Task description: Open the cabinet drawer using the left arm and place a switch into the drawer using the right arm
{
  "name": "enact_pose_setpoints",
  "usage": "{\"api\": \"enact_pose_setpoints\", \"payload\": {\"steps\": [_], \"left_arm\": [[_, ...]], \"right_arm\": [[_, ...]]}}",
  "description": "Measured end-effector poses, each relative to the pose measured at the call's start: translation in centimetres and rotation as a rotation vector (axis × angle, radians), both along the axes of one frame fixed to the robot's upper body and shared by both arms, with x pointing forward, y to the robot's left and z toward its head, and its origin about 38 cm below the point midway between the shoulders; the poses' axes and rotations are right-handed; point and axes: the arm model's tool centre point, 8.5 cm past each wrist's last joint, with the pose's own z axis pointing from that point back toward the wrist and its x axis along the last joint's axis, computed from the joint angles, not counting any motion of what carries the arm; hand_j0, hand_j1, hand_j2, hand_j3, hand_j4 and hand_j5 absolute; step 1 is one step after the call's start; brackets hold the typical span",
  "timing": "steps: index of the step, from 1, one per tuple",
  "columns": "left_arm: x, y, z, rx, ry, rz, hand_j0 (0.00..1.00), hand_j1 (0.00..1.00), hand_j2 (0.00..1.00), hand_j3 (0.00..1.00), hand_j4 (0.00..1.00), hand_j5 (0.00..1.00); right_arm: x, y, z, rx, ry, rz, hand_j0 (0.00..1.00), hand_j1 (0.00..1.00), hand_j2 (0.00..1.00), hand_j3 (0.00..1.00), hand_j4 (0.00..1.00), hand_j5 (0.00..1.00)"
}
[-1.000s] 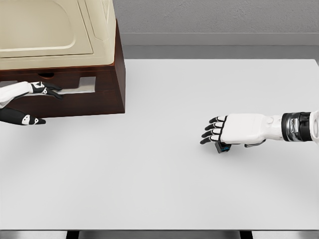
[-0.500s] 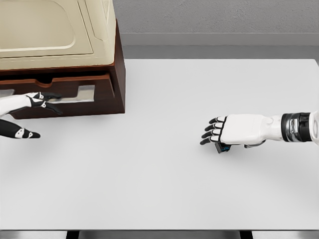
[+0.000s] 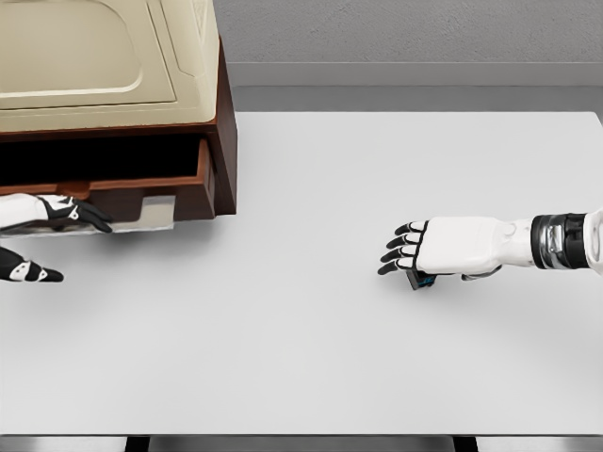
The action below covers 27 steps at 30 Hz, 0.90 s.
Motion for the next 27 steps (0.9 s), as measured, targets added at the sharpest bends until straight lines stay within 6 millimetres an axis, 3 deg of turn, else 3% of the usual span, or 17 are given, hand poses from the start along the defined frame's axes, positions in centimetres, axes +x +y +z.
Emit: {"api": "enact_pose_setpoints", "payload": {"steps": [27], "left_arm": [[-1.5, 0.0, 1.7, -0.058, -0.013, -0.114, 0.81, 0.81, 0.81, 0.81, 0.81, 0.81]], "right_arm": [[0.0, 0.1, 0.2, -0.001, -0.007, 0.004, 1.00, 1.00, 1.00, 1.00, 1.00, 1.00]]}}
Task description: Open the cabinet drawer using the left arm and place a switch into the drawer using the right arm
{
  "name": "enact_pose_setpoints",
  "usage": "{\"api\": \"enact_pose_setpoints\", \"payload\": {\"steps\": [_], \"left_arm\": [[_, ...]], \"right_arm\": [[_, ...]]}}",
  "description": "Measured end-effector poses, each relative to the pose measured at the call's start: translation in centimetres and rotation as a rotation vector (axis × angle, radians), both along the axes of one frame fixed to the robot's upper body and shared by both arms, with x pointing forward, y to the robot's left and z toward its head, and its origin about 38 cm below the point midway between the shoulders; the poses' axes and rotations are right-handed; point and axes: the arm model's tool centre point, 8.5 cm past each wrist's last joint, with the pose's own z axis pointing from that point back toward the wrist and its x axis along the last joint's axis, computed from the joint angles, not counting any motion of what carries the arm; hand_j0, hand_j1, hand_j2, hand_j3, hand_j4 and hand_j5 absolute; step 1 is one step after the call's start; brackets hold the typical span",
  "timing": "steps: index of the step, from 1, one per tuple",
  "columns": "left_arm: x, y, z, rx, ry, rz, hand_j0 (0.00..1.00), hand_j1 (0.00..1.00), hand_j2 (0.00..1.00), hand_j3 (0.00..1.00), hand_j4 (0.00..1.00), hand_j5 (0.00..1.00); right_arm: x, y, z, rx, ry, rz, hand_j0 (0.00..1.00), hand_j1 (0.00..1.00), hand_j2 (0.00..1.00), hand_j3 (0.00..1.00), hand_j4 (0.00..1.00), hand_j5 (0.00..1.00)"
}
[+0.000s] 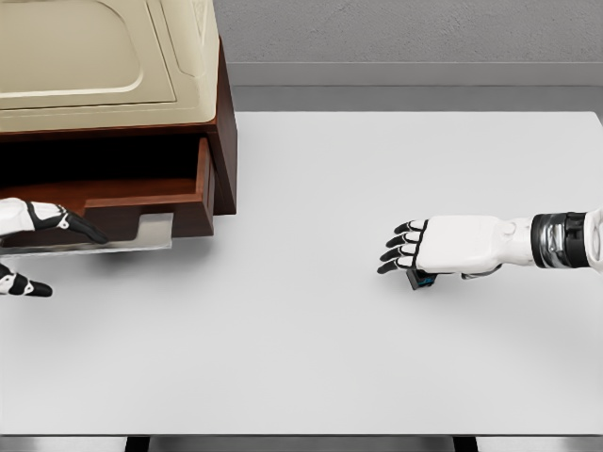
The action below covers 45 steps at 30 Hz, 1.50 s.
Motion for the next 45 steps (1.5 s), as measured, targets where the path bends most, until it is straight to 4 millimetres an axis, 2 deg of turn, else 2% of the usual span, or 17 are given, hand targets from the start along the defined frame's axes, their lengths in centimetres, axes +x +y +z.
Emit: {"api": "enact_pose_setpoints", "payload": {"steps": [8, 13, 14, 16, 18, 19, 20, 21, 24, 32, 37, 44, 45], "left_arm": [[-0.2, 0.6, 0.9, 0.017, 0.038, 0.013, 0.82, 0.82, 0.82, 0.82, 0.82, 0.82], [-0.3, 1.3, 2.3, 0.069, 0.056, 0.023, 0.82, 0.82, 0.82, 0.82, 0.82, 0.82], [-0.3, 1.5, 2.8, 0.090, 0.054, 0.024, 0.83, 0.83, 0.83, 0.83, 0.83, 0.83], [-0.2, 1.9, 4.7, 0.152, 0.038, 0.027, 0.89, 0.89, 0.89, 0.89, 0.89, 0.89], [-0.1, 2.1, 6.1, 0.195, 0.023, 0.031, 0.92, 0.92, 0.92, 0.92, 0.92, 0.92], [0.0, 2.1, 6.6, 0.204, 0.013, 0.037, 0.93, 0.93, 0.93, 0.93, 0.93, 0.93], [0.0, 2.1, 6.9, 0.208, 0.004, 0.042, 0.93, 0.93, 0.93, 0.93, 0.93, 0.93], [0.1, 2.1, 7.1, 0.209, -0.003, 0.048, 0.95, 0.95, 0.95, 0.95, 0.95, 0.95], [0.2, 2.2, 7.6, 0.207, -0.021, 0.063, 0.95, 0.95, 0.95, 0.95, 0.95, 0.95], [-0.1, 2.7, 6.4, 0.213, 0.004, 0.082, 0.96, 0.96, 0.96, 0.96, 0.96, 0.96], [0.4, 2.5, 8.5, 0.184, -0.075, 0.103, 0.96, 0.96, 0.96, 0.96, 0.96, 0.96], [0.7, 2.4, 9.8, 0.157, -0.132, 0.122, 0.96, 0.96, 0.96, 0.96, 0.96, 0.96], [0.7, 2.4, 9.8, 0.154, -0.134, 0.125, 0.96, 0.96, 0.96, 0.96, 0.96, 0.96]], "right_arm": [[0.0, 0.0, 0.1, -0.001, -0.002, 0.000, 0.99, 0.99, 0.99, 0.99, 0.99, 0.99], [0.0, -0.1, 0.1, -0.002, -0.002, -0.001, 0.88, 0.88, 0.88, 0.88, 0.88, 0.88], [0.0, -0.1, 0.1, -0.003, -0.001, -0.001, 0.82, 0.82, 0.82, 0.82, 0.82, 0.82], [0.0, -0.1, -0.1, -0.004, 0.002, 0.000, 0.79, 0.79, 0.79, 0.79, 0.79, 0.79], [-0.1, -0.1, -0.1, -0.006, 0.005, 0.001, 0.80, 0.80, 0.80, 0.80, 0.80, 0.80], [-0.1, -0.1, -0.2, -0.006, 0.006, 0.001, 0.92, 0.92, 0.92, 0.92, 0.92, 0.92], [-0.1, -0.1, -0.2, -0.006, 0.006, 0.001, 0.99, 0.99, 0.99, 0.99, 0.99, 0.99], [-0.1, -0.1, -0.2, -0.007, 0.007, 0.001, 1.00, 1.00, 1.00, 1.00, 1.00, 1.00], [0.1, -0.2, -0.1, -0.010, 0.003, -0.005, 1.00, 1.00, 1.00, 1.00, 1.00, 1.00], [0.6, -0.8, -0.4, -0.020, 0.008, -0.028, 1.00, 1.00, 1.00, 1.00, 1.00, 1.00], [0.6, -0.9, -0.8, -0.023, 0.019, -0.030, 1.00, 1.00, 1.00, 1.00, 1.00, 1.00], [0.9, -0.6, -1.2, -0.027, 0.027, -0.028, 1.00, 1.00, 1.00, 1.00, 1.00, 1.00], [0.9, -0.6, -1.2, -0.027, 0.028, -0.028, 0.95, 0.95, 0.95, 0.95, 0.95, 0.95]]}}
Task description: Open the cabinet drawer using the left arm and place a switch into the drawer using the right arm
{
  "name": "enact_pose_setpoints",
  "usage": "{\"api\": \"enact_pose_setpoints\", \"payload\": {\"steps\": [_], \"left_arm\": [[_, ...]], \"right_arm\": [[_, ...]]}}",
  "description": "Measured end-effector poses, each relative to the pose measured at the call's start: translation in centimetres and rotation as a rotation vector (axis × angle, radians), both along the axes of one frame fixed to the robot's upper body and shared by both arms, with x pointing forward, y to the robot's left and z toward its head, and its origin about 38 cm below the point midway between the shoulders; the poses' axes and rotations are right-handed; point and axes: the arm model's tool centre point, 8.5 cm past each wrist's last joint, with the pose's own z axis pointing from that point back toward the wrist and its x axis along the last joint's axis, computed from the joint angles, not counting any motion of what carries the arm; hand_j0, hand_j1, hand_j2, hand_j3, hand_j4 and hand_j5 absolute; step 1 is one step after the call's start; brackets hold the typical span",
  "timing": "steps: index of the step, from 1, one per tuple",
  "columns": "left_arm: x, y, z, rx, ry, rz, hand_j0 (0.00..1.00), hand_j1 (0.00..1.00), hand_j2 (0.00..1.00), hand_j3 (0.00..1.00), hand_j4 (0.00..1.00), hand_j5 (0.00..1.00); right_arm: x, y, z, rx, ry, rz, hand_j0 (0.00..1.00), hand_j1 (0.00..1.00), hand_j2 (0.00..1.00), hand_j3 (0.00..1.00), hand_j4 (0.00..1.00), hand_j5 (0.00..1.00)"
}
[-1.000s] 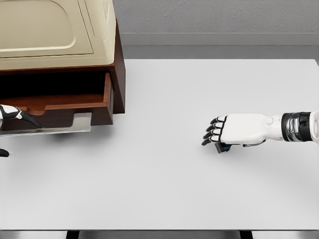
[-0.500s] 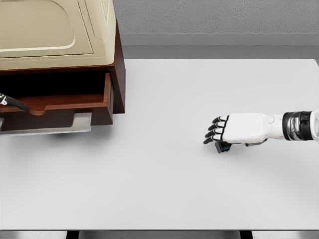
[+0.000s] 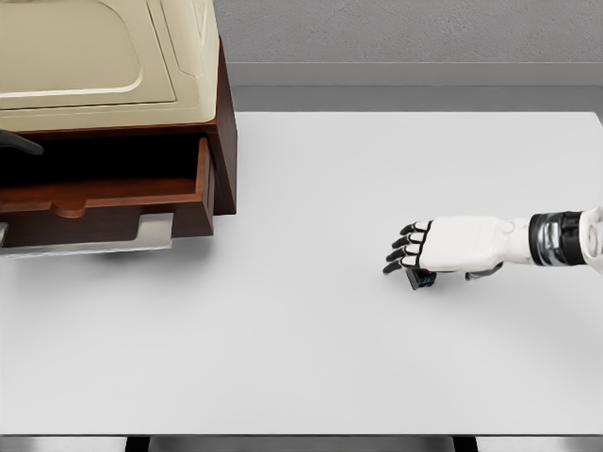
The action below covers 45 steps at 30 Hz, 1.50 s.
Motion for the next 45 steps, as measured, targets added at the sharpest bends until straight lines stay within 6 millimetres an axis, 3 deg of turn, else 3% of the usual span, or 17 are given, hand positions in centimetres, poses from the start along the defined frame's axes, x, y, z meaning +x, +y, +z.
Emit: {"api": "enact_pose_setpoints", "payload": {"steps": [3, 9, 12, 15, 17, 19, 33, 34, 36, 42, 44, 45], "left_arm": [[0.04, -0.01, 0.15, -0.005, -0.008, 0.003, 0.96, 0.96, 0.96, 0.96, 0.96, 0.96], [0.06, -0.02, 0.24, -0.006, -0.012, 0.003, 0.96, 0.96, 0.96, 0.96, 0.96, 0.96], [0.05, -0.01, 0.20, -0.006, -0.011, 0.003, 0.96, 0.96, 0.96, 0.96, 0.96, 0.96], [0.06, -0.01, 0.19, -0.006, -0.011, 0.004, 0.96, 0.96, 0.96, 0.96, 0.96, 0.96], [0.05, -0.01, 0.19, -0.006, -0.011, 0.004, 0.96, 0.96, 0.96, 0.96, 0.96, 0.96], [0.05, -0.01, 0.13, -0.006, -0.010, 0.004, 0.96, 0.96, 0.96, 0.96, 0.96, 0.96], [0.04, 0.01, -0.02, -0.005, -0.005, 0.004, 0.96, 0.96, 0.96, 0.96, 0.96, 0.96], [0.04, 0.01, -0.02, -0.005, -0.005, 0.004, 0.96, 0.96, 0.96, 0.96, 0.96, 0.96], [0.04, 0.01, -0.01, -0.005, -0.005, 0.004, 0.96, 0.96, 0.96, 0.96, 0.96, 0.96], [0.04, 0.02, -0.12, -0.005, -0.002, 0.004, 0.96, 0.96, 0.96, 0.96, 0.96, 0.96], [0.04, 0.02, -0.17, -0.004, 0.000, 0.004, 0.96, 0.96, 0.96, 0.96, 0.96, 0.96], [0.04, 0.02, -0.17, -0.004, -0.001, 0.004, 0.96, 0.96, 0.96, 0.96, 0.96, 0.96]], "right_arm": [[-0.05, 0.03, -0.10, -0.001, 0.003, 0.002, 0.81, 0.81, 0.81, 0.81, 0.81, 0.81], [-0.43, 0.30, -0.69, -0.005, 0.022, 0.011, 0.79, 0.79, 0.79, 0.79, 0.79, 0.79], [-0.46, 0.41, -0.66, 0.000, 0.023, 0.012, 0.59, 0.59, 0.59, 0.59, 0.59, 0.59], [-0.47, 0.44, -0.62, 0.004, 0.025, 0.010, 0.54, 0.54, 0.54, 0.54, 0.54, 0.54], [-0.49, 0.46, -0.65, -0.001, 0.024, 0.015, 0.59, 0.59, 0.59, 0.59, 0.59, 0.59], [-0.48, 0.46, -0.62, -0.005, 0.021, 0.018, 1.00, 1.00, 1.00, 1.00, 1.00, 1.00], [0.18, -0.03, -0.06, -0.011, 0.003, 0.001, 1.00, 1.00, 1.00, 1.00, 1.00, 1.00], [0.24, -0.08, -0.02, -0.012, 0.002, 0.000, 0.94, 0.94, 0.94, 0.94, 0.94, 0.94], [0.32, -0.11, 0.09, -0.012, -0.001, -0.001, 0.66, 0.66, 0.66, 0.66, 0.66, 0.66], [0.35, -0.12, 0.17, -0.009, -0.001, -0.003, 0.61, 0.61, 0.61, 0.61, 0.61, 0.61], [0.34, -0.08, 0.17, -0.007, 0.000, -0.003, 0.57, 0.57, 0.57, 0.57, 0.57, 0.57], [0.32, -0.05, 0.16, -0.005, 0.001, -0.002, 0.49, 0.49, 0.49, 0.49, 0.49, 0.49]]}}
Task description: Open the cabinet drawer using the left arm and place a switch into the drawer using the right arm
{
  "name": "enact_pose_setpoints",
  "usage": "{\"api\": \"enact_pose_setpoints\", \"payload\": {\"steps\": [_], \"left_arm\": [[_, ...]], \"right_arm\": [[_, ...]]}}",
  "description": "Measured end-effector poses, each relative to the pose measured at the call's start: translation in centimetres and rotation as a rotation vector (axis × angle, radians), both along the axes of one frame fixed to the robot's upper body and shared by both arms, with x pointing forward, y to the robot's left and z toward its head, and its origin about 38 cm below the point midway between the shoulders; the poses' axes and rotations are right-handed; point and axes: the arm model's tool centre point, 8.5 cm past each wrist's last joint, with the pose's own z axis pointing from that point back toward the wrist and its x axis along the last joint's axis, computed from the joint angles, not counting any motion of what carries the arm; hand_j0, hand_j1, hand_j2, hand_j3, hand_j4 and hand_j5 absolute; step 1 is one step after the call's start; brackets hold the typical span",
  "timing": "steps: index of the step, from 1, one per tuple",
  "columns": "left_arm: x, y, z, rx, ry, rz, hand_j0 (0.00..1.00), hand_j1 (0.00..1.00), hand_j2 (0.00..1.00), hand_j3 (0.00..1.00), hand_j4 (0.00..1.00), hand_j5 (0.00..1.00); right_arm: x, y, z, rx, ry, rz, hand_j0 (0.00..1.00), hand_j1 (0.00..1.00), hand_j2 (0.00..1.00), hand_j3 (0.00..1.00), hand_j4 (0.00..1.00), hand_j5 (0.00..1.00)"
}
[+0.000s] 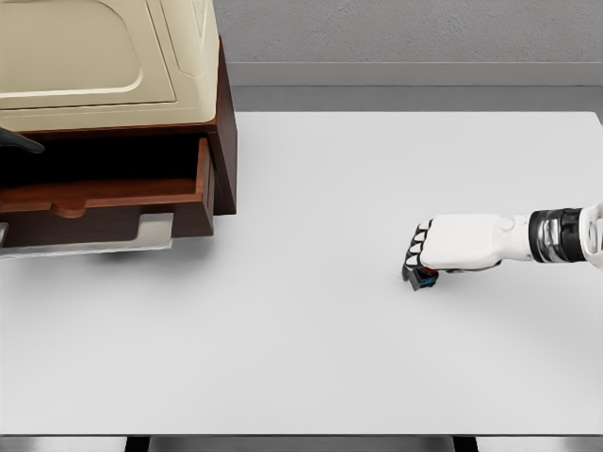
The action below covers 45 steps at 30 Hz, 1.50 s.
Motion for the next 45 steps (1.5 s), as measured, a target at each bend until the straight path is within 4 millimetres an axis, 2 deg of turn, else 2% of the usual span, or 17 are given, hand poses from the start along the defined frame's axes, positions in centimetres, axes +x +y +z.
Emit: {"api": "enact_pose_setpoints", "payload": {"steps": [1, 4, 10, 18, 25, 39, 42, 45], "left_arm": [[0.0, 0.0, 0.0, 0.000, 0.000, 0.000, 0.96, 0.96, 0.96, 0.96, 0.96, 0.96], [0.0, 0.0, -0.1, 0.000, 0.002, 0.000, 0.96, 0.96, 0.96, 0.96, 0.96, 0.96], [0.0, 0.0, 0.0, 0.000, 0.001, 0.000, 0.96, 0.96, 0.96, 0.96, 0.96, 0.96], [0.0, 0.0, -0.1, 0.002, 0.003, 0.000, 0.96, 0.96, 0.96, 0.96, 0.96, 0.96], [0.0, 0.0, -0.1, 0.002, 0.001, 0.000, 0.96, 0.96, 0.96, 0.96, 0.96, 0.96], [0.0, 0.0, -0.1, 0.003, 0.003, 0.000, 0.96, 0.96, 0.96, 0.96, 0.96, 0.96], [0.0, 0.0, -0.1, 0.004, 0.003, 0.000, 0.96, 0.96, 0.96, 0.96, 0.96, 0.96], [0.0, 0.0, -0.2, 0.004, 0.005, 0.000, 0.96, 0.96, 0.96, 0.96, 0.96, 0.96]], "right_arm": [[0.0, 0.0, 0.0, 0.000, 0.001, 0.001, 0.42, 0.42, 0.42, 0.42, 0.42, 0.42], [0.0, 0.0, 0.0, 0.000, 0.002, 0.003, 0.33, 0.33, 0.33, 0.33, 0.33, 0.33], [0.0, 0.1, 0.2, 0.009, 0.001, 0.003, 0.33, 0.33, 0.33, 0.33, 0.33, 0.33], [0.9, 0.4, 3.0, 0.097, -0.020, -0.007, 0.37, 0.37, 0.37, 0.37, 0.37, 0.37], [2.0, 1.9, 5.6, 0.181, -0.067, 0.011, 0.39, 0.39, 0.39, 0.39, 0.39, 0.39], [3.8, 6.8, 9.2, 0.275, -0.144, 0.099, 0.41, 0.41, 0.41, 0.41, 0.41, 0.41], [4.2, 8.6, 11.0, 0.288, -0.181, 0.142, 0.41, 0.41, 0.41, 0.41, 0.41, 0.41], [4.5, 10.7, 12.0, 0.298, -0.193, 0.186, 0.41, 0.41, 0.41, 0.41, 0.41, 0.41]]}}
